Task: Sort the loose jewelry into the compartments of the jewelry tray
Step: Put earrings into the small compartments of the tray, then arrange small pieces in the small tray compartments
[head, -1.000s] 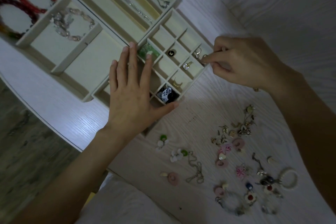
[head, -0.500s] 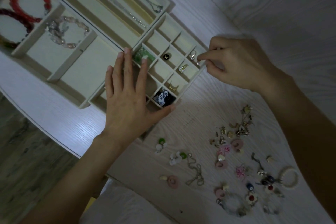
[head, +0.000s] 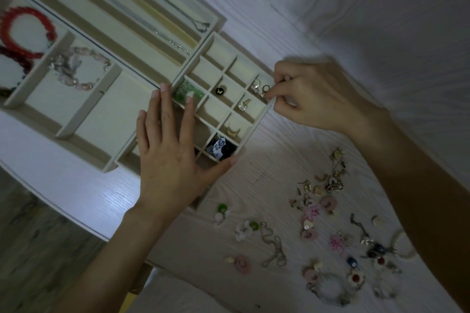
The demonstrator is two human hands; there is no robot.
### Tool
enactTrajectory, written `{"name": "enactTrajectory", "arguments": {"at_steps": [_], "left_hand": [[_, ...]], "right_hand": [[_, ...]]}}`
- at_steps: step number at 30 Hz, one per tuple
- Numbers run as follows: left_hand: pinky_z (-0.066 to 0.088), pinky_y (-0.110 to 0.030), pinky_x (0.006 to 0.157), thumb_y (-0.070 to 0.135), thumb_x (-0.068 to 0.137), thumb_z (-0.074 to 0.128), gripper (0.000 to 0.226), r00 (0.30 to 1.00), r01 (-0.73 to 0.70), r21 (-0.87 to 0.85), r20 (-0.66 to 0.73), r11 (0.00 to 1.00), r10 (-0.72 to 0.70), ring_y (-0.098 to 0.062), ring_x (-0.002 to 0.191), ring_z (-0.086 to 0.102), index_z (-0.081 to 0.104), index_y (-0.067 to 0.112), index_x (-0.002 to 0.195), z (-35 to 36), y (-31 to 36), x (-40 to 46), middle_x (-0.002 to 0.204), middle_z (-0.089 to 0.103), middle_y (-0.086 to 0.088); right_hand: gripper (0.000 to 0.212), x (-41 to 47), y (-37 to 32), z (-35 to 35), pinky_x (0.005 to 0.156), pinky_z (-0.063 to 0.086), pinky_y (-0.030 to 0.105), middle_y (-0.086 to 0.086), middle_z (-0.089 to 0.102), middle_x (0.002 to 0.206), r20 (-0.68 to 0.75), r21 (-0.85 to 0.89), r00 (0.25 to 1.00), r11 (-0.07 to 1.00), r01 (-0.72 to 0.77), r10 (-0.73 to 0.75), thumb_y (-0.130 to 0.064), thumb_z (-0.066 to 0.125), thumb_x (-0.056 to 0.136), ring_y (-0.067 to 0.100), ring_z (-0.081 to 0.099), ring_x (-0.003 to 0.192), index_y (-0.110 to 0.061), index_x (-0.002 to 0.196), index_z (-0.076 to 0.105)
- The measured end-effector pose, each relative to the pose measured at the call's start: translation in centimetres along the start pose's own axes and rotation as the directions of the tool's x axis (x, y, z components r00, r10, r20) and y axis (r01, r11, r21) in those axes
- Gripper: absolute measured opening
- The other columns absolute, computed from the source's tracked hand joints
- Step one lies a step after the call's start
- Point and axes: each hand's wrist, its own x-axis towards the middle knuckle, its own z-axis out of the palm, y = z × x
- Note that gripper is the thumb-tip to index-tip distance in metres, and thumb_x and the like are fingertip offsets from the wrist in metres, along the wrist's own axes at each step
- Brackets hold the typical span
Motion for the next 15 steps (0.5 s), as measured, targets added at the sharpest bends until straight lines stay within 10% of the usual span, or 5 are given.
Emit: {"name": "enactTrajectory", "arguments": {"at_steps": [10,15], "left_hand": [[0.001,-0.049,0.117,0.083,0.078,0.031,0.106,0.999,-0.025,-0.014,-0.022,1.000,0.025,-0.038,0.145,0.005,0.025,0.006,0.150,0.4,-0.3,-0.2,0.156,0.009,-0.025],[-0.004,-0.047,0.117,0.083,0.077,0.033,0.106,0.999,-0.038,-0.030,-0.024,0.999,0.037,-0.038,0.145,0.003,0.023,0.007,0.150,0.6,-0.5,0.0,0.156,0.007,-0.025]], "right_hand": [[0.029,-1.1,-0.2,-0.1,0.049,0.044,0.029,0.003,0.062,0.085,-0.164,0.007,0.983,0.996,-0.086,0.086,-0.016,0.047,0.089,0.019,0.059,0.066,-0.010,0.101,0.073],[0.022,-7.2,-2.6,0.2,0.075,0.048,0.040,0.008,0.065,0.091,-0.507,0.179,0.752,0.905,-0.386,0.421,-0.008,0.055,0.089,0.026,0.058,0.086,-0.008,0.105,0.070]]}}
